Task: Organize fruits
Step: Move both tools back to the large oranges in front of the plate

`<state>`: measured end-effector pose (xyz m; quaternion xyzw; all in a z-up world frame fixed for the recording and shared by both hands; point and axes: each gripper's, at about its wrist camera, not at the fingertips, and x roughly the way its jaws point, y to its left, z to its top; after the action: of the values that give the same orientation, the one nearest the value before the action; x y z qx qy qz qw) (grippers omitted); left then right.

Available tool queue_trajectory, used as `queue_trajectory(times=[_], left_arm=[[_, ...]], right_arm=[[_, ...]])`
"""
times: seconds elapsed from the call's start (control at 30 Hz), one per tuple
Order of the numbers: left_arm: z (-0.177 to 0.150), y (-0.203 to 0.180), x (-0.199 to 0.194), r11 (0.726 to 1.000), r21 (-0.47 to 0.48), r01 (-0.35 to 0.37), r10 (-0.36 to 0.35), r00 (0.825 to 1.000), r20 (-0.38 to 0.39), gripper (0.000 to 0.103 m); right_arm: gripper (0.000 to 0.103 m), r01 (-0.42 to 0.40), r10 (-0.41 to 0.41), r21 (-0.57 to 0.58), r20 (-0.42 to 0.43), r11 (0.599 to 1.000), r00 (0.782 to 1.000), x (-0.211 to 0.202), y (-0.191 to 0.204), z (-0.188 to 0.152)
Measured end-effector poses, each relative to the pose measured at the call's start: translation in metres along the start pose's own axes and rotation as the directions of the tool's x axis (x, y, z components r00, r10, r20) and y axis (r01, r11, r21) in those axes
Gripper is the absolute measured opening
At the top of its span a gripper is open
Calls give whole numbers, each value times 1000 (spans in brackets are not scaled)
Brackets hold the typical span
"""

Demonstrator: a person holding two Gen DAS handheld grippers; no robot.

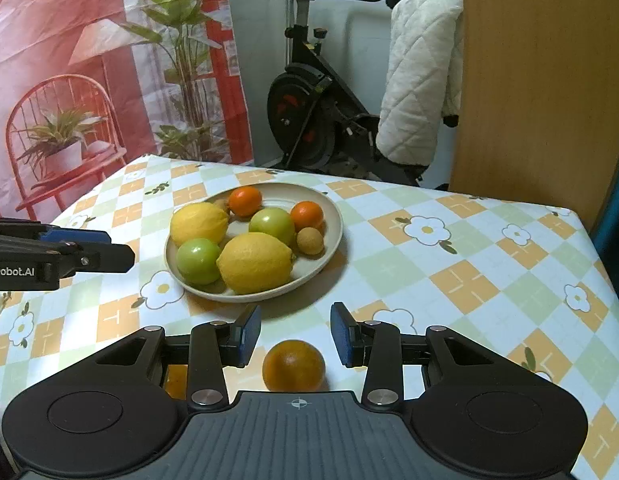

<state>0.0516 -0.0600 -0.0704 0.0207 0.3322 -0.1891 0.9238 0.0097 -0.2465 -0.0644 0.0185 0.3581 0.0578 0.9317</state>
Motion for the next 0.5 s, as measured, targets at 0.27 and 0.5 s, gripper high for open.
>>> queue_trajectory(times=[0.27,0.5], left_arm=[[-4,1,4,1000,-12,1,-1,1000,-11,43],[-6,1,6,1000,-17,10,-10,1000,-16,43]], right_arm=[[36,-5,5,4,-13,1000,1000,1,-2,-6],[36,-7,7,4,-18,1000,1000,4,-2,-9]])
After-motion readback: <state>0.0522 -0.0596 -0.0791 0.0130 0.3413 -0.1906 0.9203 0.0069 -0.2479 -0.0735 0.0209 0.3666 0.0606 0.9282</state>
